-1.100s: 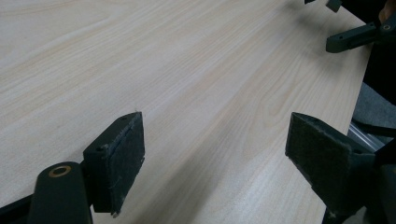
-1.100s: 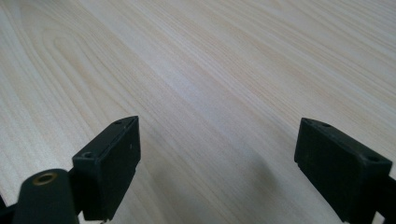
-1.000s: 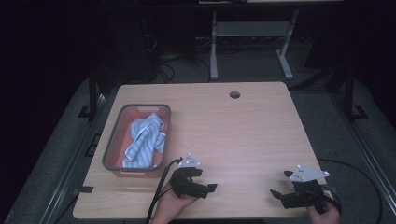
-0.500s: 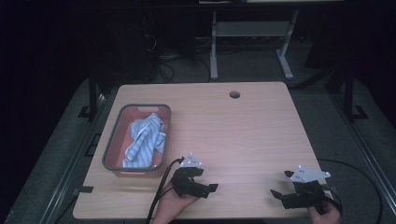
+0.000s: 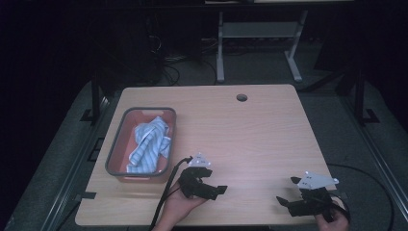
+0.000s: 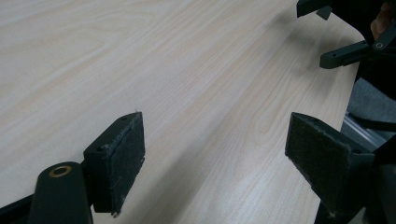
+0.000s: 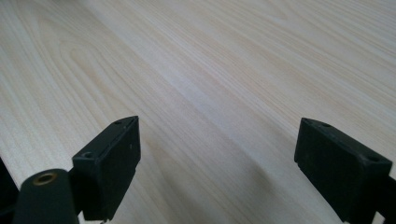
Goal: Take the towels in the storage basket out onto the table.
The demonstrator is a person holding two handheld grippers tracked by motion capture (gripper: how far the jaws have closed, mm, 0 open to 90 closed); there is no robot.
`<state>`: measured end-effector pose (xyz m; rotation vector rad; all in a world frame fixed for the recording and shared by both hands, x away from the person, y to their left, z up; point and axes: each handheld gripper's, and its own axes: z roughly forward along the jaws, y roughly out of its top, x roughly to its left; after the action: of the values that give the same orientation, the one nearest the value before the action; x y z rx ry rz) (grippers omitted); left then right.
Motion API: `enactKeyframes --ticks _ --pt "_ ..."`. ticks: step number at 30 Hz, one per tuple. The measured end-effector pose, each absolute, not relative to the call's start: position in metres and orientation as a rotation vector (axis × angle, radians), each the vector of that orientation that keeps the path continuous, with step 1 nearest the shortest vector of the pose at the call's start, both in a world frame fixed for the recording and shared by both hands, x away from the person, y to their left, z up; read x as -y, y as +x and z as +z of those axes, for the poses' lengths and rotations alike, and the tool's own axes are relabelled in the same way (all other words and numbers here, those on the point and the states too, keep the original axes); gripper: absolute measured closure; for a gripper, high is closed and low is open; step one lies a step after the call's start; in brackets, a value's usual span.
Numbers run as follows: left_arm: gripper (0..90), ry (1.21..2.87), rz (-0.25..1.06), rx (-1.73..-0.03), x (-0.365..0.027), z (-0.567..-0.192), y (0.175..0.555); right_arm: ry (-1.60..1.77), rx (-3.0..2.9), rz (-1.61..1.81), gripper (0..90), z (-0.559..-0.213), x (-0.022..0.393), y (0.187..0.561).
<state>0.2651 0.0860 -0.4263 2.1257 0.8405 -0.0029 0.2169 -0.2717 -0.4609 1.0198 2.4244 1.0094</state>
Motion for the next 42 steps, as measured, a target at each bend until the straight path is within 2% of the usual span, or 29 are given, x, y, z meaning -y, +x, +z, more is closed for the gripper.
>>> enactKeyframes --ticks 16,21,42 --pt "20.8 2.153 0.027 -0.846 -0.095 -0.389 0.293 1.032 -2.424 1.015 13.8 -0.461 0.272 0.217" --pt "23.7 2.14 0.014 -0.872 -0.1 -0.378 0.302 1.033 -2.426 1.017 13.8 -0.462 0.272 0.217" --pt "22.7 2.149 0.048 -0.934 -0.126 -0.357 0.331 1.02 -2.442 1.018 13.8 -0.463 0.268 0.217"
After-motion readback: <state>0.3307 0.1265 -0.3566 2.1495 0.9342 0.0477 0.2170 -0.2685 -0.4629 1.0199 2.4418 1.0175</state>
